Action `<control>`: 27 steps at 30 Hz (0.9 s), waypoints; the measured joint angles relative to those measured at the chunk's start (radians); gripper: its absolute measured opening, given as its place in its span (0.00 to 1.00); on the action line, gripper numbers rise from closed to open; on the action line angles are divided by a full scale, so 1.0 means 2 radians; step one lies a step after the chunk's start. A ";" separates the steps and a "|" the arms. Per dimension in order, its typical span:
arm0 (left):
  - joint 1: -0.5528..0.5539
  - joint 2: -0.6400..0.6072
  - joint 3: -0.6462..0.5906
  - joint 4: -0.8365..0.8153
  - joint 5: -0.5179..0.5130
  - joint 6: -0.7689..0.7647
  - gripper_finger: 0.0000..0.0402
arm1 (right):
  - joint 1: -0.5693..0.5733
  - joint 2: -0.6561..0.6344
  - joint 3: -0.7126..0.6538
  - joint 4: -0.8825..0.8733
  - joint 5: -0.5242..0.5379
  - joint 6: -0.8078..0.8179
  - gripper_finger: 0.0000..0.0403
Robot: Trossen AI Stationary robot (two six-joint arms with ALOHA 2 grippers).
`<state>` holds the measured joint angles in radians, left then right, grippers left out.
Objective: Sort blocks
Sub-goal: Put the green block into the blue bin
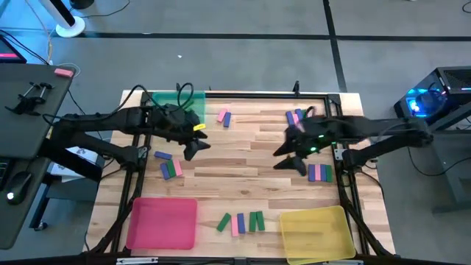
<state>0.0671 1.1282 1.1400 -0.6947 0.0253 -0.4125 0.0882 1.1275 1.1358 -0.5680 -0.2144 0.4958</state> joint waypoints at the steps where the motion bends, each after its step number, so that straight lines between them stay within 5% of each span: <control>1: 0.000 -0.003 0.000 -0.012 0.004 0.010 0.53 | 0.002 0.014 0.000 0.013 -0.008 0.002 0.64; 7: -0.005 -0.014 0.000 -0.091 0.046 0.104 0.53 | 0.022 0.084 0.000 0.118 -0.008 0.100 0.64; 13: -0.021 -0.015 0.000 -0.111 0.079 0.212 0.53 | 0.076 0.151 0.000 0.256 0.054 0.228 0.64; 23: -0.038 -0.015 0.000 -0.109 0.116 0.272 0.53 | 0.199 0.221 0.001 0.200 0.097 0.536 0.64; 27: -0.038 -0.015 0.000 -0.108 0.114 0.243 0.53 | 0.226 0.276 0.049 0.178 0.103 0.549 0.64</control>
<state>-0.0086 1.0988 1.1400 -0.9106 0.2533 0.0744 0.5405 1.6785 1.2334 -0.2116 -0.0082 1.5934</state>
